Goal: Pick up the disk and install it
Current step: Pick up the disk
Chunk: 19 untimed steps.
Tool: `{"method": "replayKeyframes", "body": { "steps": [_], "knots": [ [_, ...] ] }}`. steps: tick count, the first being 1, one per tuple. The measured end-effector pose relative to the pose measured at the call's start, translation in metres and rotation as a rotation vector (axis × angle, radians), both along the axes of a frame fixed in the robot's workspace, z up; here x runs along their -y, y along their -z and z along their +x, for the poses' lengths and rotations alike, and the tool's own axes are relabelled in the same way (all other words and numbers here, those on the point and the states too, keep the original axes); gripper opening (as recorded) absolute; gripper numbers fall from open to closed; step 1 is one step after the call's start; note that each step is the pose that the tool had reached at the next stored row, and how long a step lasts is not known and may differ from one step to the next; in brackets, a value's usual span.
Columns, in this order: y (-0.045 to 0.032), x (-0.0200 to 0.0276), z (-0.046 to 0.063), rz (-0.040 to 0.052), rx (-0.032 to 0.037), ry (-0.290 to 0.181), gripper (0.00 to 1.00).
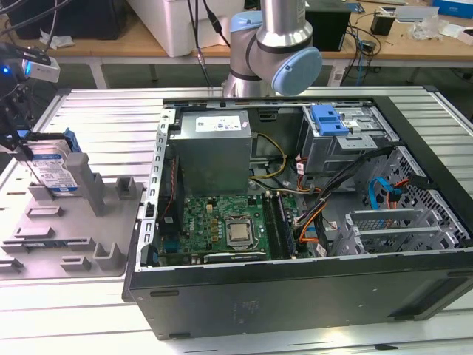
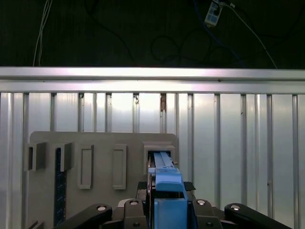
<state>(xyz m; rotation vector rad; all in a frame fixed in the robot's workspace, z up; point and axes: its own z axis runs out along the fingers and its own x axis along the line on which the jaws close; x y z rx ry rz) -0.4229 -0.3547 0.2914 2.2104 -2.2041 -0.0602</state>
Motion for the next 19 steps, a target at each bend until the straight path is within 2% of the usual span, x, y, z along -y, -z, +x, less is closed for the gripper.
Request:
{"method": "replayKeyframes", "body": {
  "steps": [13,15,16,19],
  "knots": [
    [0.0001,0.0,0.0,-0.0001,0.0001,0.0,0.37],
    [0.0001,0.0,0.0,-0.0001,0.0002,0.0,0.38],
    [0.0001,0.0,0.0,-0.0001,0.0001,0.0,0.45],
    [0.0001,0.0,0.0,-0.0002,0.0001,0.0,0.45]
  ]
}}
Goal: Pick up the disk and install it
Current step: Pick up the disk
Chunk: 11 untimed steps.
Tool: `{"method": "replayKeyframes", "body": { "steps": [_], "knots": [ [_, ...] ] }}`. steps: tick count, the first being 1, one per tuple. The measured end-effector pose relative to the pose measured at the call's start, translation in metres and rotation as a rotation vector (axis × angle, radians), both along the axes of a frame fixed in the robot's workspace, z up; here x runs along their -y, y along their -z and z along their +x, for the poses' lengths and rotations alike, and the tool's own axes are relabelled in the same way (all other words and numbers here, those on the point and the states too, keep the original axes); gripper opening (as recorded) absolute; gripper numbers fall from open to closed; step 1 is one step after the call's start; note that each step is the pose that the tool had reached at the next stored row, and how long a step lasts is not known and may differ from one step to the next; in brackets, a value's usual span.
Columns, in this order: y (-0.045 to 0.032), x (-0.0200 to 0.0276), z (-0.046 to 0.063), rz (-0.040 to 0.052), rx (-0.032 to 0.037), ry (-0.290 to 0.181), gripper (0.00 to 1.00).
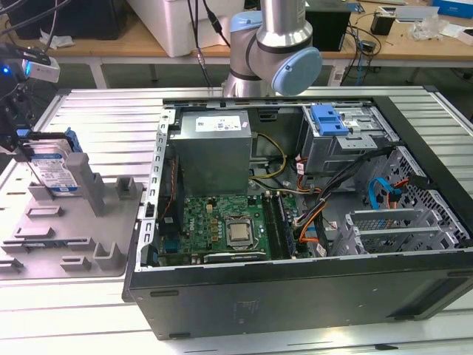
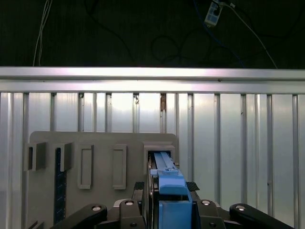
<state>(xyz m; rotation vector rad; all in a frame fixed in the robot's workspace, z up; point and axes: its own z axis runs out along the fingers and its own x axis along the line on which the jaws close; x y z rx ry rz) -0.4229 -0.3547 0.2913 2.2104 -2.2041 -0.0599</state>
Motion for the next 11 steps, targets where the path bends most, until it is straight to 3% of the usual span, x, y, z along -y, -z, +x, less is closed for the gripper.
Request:
{"method": "replayKeyframes", "body": {
  "steps": [3,4,11],
  "knots": [
    [0.0,0.0,0.0,-0.0002,0.0,0.0,0.43],
    [0.0,0.0,0.0,-0.0002,0.0,0.0,0.37],
    [0.0,0.0,0.0,-0.0002,-0.0001,0.0,0.37]
  ]
}}
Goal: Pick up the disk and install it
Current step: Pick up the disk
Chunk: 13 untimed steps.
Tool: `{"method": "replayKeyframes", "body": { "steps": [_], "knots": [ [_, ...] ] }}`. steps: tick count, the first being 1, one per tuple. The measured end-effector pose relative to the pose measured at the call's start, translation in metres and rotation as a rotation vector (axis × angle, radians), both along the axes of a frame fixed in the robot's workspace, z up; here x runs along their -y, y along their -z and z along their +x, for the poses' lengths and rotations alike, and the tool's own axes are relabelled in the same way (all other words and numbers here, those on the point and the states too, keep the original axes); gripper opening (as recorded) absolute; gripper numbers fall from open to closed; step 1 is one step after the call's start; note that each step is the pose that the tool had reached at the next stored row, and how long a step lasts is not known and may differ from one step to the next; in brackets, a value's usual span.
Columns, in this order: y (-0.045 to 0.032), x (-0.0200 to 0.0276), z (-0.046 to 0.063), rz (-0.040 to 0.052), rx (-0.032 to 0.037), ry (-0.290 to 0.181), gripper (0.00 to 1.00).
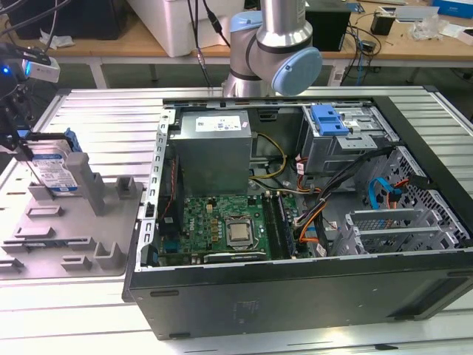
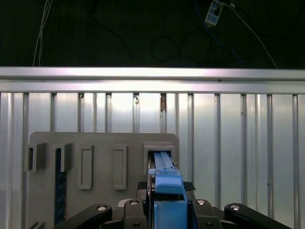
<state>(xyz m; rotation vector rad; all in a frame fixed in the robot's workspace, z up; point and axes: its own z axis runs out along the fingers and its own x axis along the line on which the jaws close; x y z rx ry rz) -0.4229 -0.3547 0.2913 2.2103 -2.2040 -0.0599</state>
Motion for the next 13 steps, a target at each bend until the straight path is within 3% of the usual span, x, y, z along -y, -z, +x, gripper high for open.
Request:
{"method": "replayKeyframes", "body": {
  "steps": [13],
  "knots": [
    [-0.0033,0.0,0.0,-0.0006,0.0002,0.0,0.37]
  ]
}}
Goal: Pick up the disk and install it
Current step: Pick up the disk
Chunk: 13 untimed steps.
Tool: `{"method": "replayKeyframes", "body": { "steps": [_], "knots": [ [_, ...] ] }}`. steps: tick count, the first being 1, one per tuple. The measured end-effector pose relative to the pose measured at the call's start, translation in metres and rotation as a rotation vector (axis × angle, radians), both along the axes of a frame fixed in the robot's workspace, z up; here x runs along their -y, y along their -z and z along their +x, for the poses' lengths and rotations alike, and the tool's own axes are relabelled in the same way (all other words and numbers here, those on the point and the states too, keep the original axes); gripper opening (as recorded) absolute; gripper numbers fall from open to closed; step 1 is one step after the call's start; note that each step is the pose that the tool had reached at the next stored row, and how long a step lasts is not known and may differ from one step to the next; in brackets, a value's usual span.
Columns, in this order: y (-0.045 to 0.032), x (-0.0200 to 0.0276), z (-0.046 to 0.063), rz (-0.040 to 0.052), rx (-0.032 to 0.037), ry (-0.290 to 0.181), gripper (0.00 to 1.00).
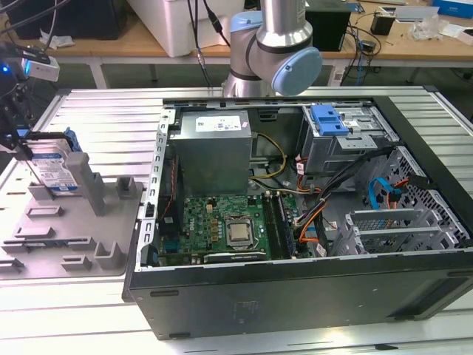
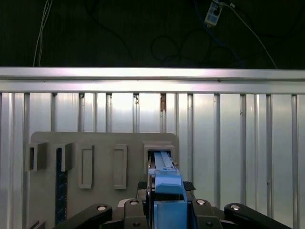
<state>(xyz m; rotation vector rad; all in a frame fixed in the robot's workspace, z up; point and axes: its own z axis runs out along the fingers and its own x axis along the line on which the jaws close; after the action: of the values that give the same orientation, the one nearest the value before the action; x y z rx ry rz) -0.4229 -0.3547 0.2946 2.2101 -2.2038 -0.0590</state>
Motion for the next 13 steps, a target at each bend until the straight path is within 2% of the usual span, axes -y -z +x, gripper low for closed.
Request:
{"method": "replayKeyframes", "body": {
  "steps": [5,11,13],
  "knots": [
    [-0.0071,0.0,0.0,-0.0041,-0.0001,0.0,0.37],
    [-0.0123,0.0,0.0,-0.0225,-0.0001,0.0,0.37],
    [-0.0132,0.0,0.0,-0.026,-0.0001,0.0,0.37]
  ]
}}
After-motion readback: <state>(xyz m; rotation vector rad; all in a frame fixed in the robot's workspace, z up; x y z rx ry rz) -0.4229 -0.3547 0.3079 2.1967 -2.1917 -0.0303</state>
